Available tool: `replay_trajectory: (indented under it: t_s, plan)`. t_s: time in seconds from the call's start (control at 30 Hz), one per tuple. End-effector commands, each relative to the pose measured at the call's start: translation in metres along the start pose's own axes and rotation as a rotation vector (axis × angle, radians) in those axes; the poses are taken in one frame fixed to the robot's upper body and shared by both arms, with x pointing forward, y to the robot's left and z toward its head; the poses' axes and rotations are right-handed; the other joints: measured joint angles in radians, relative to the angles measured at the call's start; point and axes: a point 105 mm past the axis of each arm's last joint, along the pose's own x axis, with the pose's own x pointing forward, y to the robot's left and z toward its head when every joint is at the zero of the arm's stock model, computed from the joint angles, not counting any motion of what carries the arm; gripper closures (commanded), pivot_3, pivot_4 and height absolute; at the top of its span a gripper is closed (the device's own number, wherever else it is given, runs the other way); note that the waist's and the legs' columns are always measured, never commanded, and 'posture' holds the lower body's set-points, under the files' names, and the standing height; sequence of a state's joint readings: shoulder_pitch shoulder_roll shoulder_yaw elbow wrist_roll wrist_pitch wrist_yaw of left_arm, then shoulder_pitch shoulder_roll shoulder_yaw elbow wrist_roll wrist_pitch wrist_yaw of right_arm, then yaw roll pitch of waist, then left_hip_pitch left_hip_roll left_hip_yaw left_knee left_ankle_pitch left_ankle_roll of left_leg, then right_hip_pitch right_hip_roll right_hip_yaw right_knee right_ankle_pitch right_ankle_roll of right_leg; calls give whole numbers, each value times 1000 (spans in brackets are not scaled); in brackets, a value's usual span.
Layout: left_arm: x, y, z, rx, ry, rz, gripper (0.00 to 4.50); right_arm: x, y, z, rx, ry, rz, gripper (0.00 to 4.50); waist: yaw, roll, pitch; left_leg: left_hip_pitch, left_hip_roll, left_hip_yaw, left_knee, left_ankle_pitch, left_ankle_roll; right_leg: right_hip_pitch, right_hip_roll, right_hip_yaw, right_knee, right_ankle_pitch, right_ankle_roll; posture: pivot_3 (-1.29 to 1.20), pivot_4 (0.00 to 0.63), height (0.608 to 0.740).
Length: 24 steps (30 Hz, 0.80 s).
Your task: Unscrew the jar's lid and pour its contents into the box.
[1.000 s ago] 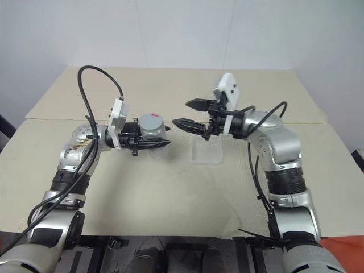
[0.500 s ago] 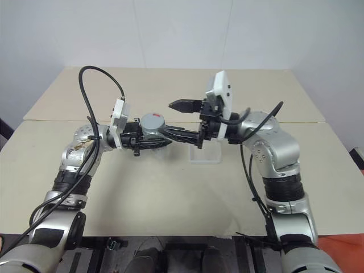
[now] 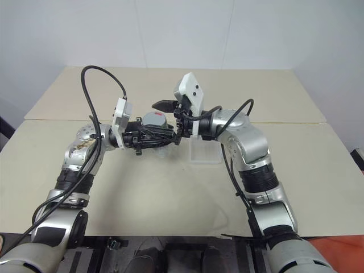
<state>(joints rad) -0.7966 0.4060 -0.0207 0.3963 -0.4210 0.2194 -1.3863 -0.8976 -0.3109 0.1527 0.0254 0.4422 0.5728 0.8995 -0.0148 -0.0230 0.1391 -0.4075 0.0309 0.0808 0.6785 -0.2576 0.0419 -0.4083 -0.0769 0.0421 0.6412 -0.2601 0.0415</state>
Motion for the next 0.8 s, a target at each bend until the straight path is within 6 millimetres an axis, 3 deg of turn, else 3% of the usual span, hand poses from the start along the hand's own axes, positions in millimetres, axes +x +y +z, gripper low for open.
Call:
replay_trajectory:
  t_s: [0.03, 0.47, 0.8]
  plan:
    - [-1, -1, 14, 53, -18, -13, 2568, 0, -3, 13, -56, -30, -8, 27, 0, 0, 0, 0, 0, 0, 0, 0, 0, 0, 0, 0, 0, 0, 0, 0, 150, 740]
    - [-1, -2, 14, 49, -14, -30, 2568, -37, -16, 11, -30, -30, -62, 27, 0, 0, 0, 0, 0, 0, 0, 0, 0, 0, 0, 0, 0, 0, 0, 0, 150, 740]
    - [-1, -2, 14, 48, -15, -37, 2568, -50, -18, 6, -28, -11, -82, 27, 0, 0, 0, 0, 0, 0, 0, 0, 0, 0, 0, 0, 0, 0, 0, 0, 150, 740]
